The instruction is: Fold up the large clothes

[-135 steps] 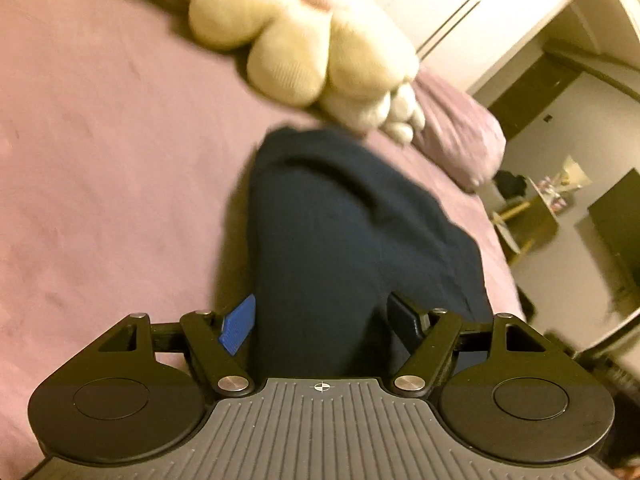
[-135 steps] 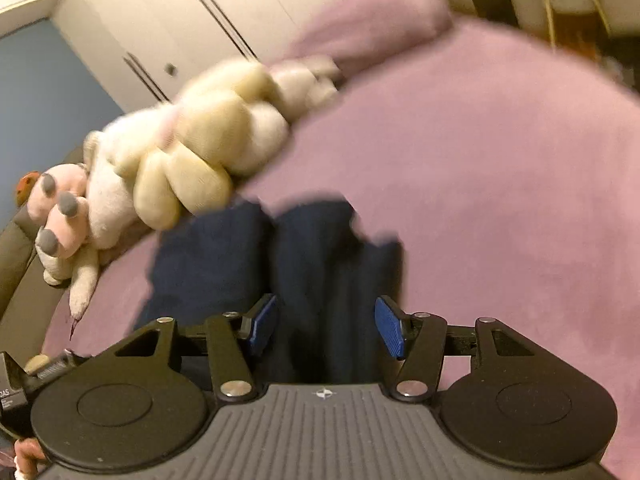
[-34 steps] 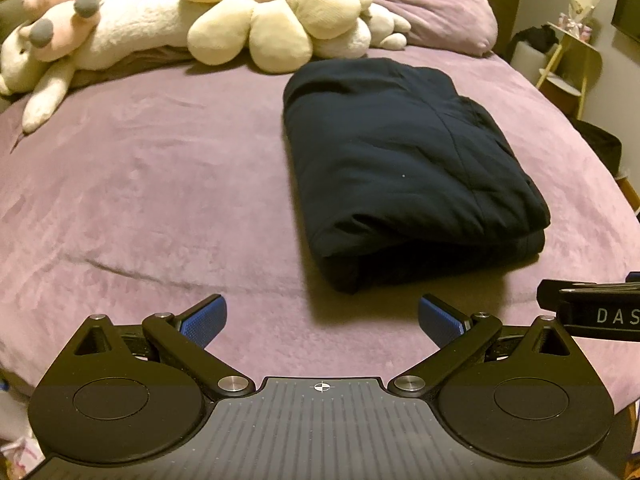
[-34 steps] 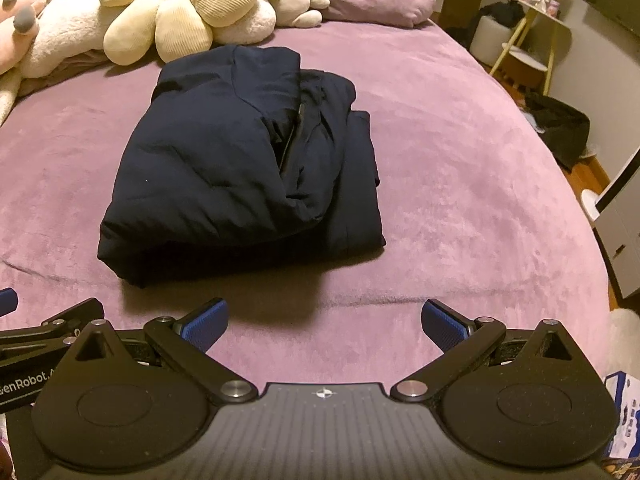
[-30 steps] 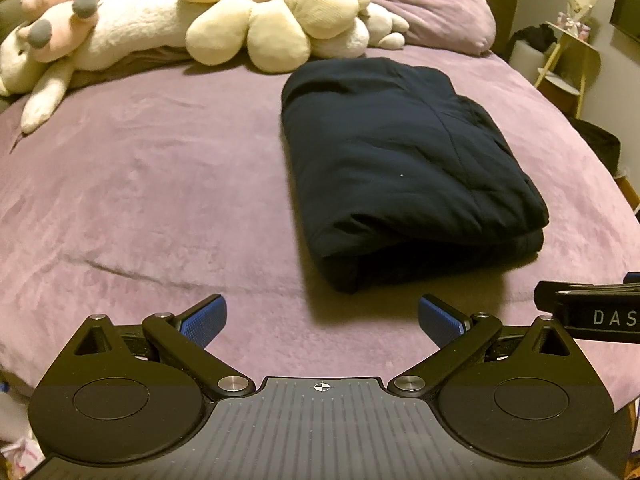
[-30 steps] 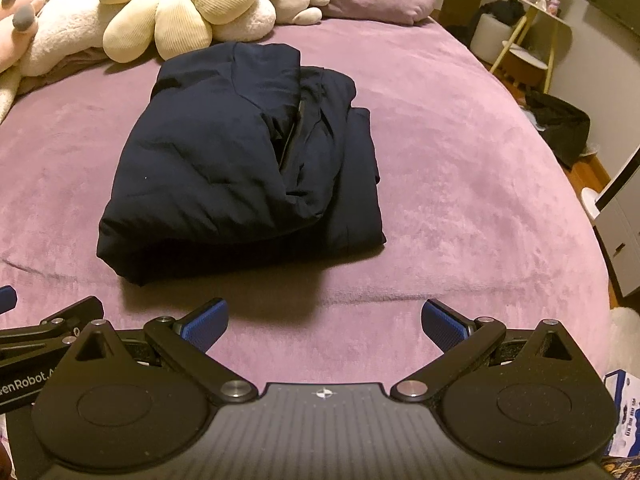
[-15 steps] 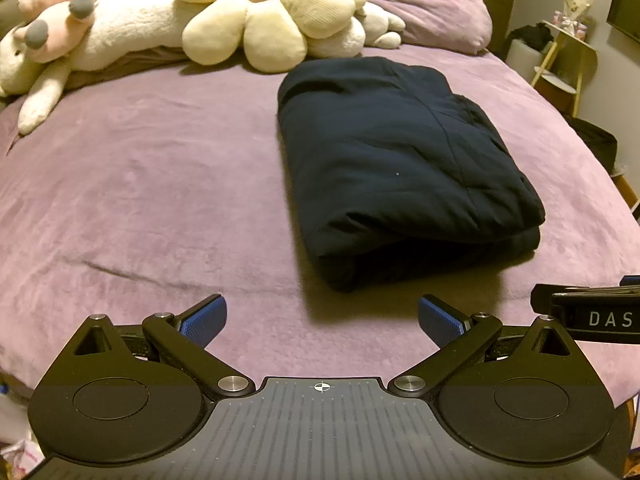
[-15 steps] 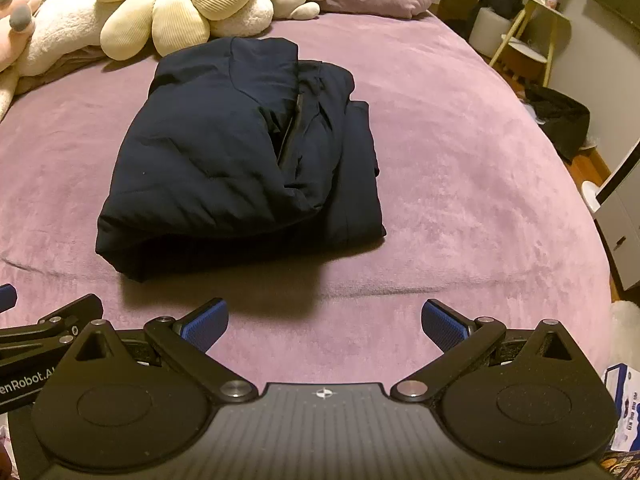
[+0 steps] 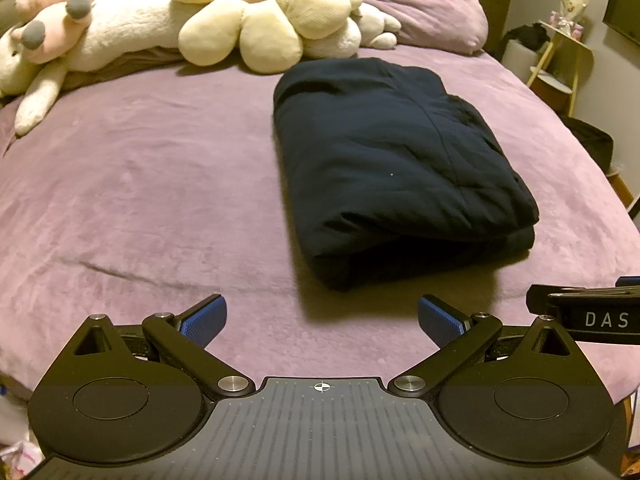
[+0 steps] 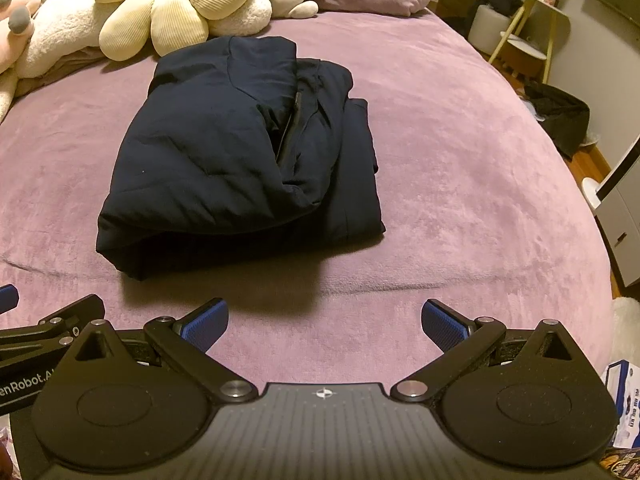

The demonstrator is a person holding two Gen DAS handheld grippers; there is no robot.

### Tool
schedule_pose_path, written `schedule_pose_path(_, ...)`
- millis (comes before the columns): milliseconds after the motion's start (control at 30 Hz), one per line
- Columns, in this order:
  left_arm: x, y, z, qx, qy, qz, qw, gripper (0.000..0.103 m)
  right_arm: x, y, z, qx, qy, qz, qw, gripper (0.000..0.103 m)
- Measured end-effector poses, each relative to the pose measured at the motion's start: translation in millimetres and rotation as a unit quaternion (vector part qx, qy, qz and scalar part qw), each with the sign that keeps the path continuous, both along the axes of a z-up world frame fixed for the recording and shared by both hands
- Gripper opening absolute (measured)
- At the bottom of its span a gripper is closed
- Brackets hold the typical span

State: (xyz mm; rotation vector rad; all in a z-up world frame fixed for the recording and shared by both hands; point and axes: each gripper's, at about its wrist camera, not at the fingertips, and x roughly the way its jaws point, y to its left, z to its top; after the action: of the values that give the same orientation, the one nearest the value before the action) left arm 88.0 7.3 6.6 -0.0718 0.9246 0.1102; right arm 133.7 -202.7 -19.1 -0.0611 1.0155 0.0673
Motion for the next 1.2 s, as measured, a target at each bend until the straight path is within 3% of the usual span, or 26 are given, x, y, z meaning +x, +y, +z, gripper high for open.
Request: schedule_pose_path(1200,-2.2,-1.9,2.1,-0.004,-0.005,-0.007,1.0000,0.103,-4.9,0.0,6.6,0.007,-0.007,0.001,1.000,0.103)
